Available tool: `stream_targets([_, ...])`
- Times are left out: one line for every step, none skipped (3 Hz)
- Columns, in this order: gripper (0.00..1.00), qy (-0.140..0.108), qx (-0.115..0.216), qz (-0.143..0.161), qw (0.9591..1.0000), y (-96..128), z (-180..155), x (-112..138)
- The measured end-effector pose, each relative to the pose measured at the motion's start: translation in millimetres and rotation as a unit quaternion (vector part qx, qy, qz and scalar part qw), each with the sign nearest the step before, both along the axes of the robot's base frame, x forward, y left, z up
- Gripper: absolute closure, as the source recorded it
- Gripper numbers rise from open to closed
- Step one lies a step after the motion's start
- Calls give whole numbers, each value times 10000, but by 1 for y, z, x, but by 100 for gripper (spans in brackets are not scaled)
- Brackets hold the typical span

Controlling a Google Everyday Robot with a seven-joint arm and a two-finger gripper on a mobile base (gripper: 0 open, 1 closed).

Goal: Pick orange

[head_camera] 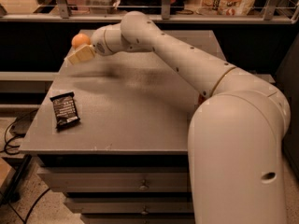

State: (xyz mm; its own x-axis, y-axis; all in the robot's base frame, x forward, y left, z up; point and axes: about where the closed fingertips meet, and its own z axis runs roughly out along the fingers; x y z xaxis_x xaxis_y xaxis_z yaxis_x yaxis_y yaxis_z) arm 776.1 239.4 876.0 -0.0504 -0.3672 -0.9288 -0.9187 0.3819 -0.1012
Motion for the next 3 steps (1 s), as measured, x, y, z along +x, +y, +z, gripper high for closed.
stream_targets([0,32,134,-126,9998,11,-4,13])
stream_targets([0,100,253,-298,9992,19,-10,28])
stream_targets([0,151,344,-385,9986,23,-15,39])
